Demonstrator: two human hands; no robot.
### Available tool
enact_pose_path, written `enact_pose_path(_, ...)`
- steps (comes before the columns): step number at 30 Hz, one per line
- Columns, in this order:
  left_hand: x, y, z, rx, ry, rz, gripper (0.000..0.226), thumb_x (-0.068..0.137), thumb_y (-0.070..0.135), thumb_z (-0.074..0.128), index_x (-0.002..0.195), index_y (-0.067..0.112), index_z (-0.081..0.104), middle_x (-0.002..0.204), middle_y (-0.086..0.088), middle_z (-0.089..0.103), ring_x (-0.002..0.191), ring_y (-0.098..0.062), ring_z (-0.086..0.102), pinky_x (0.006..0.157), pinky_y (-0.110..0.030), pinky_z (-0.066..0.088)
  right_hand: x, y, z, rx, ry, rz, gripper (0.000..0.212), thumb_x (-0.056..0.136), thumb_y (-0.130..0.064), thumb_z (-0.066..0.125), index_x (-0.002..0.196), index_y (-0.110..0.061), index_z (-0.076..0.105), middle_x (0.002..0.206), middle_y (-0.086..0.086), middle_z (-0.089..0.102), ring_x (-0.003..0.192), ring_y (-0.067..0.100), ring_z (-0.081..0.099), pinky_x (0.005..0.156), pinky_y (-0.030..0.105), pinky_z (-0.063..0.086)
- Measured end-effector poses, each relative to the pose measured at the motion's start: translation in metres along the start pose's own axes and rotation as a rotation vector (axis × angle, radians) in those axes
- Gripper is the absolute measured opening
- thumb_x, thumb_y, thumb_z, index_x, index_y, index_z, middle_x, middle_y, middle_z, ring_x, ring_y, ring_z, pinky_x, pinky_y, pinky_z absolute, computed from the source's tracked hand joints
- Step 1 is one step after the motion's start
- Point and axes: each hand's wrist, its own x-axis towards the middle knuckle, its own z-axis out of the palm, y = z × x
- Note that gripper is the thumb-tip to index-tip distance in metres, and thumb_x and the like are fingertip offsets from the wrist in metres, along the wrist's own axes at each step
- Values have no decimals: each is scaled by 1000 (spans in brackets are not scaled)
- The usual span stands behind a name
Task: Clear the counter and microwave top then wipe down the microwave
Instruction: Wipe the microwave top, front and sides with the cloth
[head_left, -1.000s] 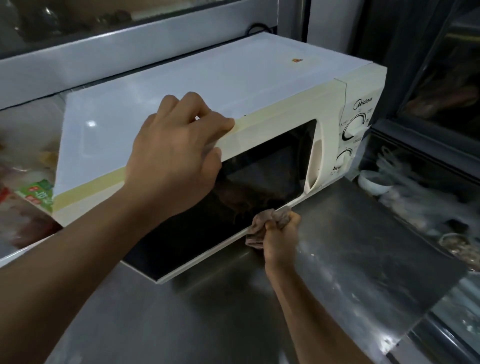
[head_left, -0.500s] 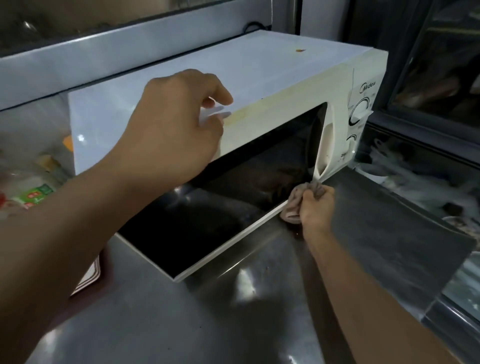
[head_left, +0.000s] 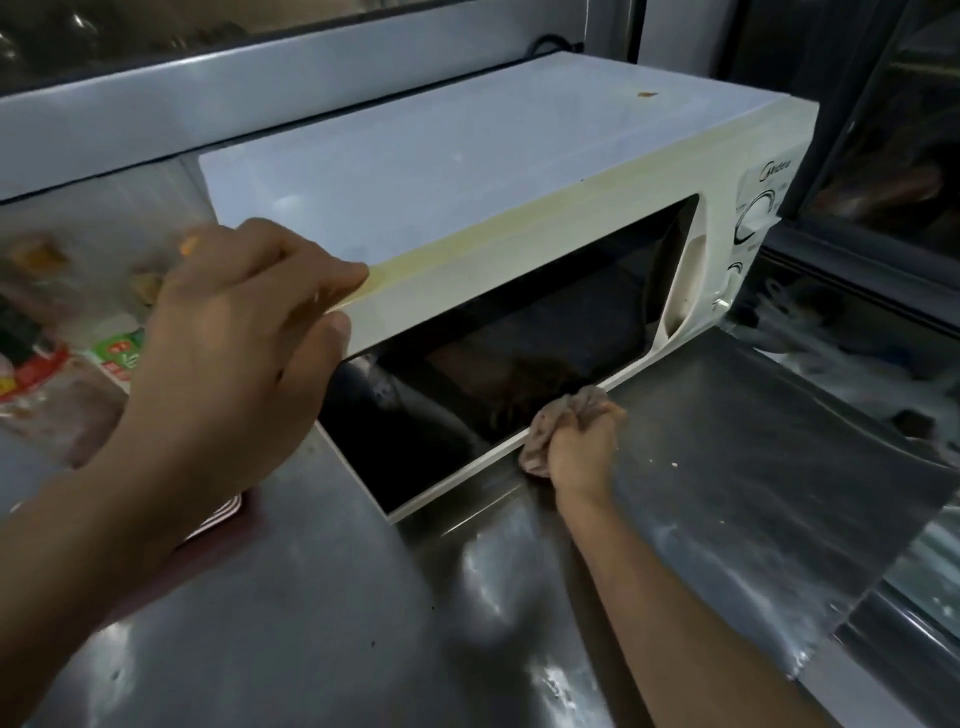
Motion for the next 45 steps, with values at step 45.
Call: enact_pose_path(45,-23,-49,-10,-442,-10,-12,30,90,13,46,111,11,67,114,3,63,113,-16,54,96,-28,41,-143,40,80,48,-64,185,27,79,24,27,78,-1,38,57,16,48,43,24,50,39,26,46)
